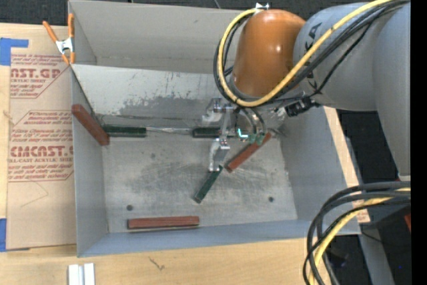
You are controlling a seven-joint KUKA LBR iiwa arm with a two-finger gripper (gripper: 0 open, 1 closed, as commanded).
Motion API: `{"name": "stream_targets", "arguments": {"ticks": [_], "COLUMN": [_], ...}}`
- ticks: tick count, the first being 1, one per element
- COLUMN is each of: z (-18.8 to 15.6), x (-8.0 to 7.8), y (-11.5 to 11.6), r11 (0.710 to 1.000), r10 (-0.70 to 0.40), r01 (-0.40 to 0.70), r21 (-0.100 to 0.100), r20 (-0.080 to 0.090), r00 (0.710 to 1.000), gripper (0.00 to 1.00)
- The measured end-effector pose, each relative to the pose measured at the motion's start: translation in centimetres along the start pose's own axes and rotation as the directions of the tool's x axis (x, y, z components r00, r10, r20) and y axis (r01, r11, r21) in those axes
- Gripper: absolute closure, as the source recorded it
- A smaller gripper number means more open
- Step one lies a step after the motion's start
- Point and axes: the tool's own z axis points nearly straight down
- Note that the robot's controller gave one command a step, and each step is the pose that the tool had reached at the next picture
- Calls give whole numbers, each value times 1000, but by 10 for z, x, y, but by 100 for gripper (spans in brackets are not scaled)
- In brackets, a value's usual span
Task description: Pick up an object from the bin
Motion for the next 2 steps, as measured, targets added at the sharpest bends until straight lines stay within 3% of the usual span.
{"name": "stream_targets", "arguments": {"ticks": [1,2], "z": [-4,51], "x": [-2,8], "y": [0,-50], "r11": [1000,996], "r10": [1,-85], "r01": [-1,85], "r21": [0,2], "r20": [7,11], "r00": [1000,996], "gripper": [0,0]}}
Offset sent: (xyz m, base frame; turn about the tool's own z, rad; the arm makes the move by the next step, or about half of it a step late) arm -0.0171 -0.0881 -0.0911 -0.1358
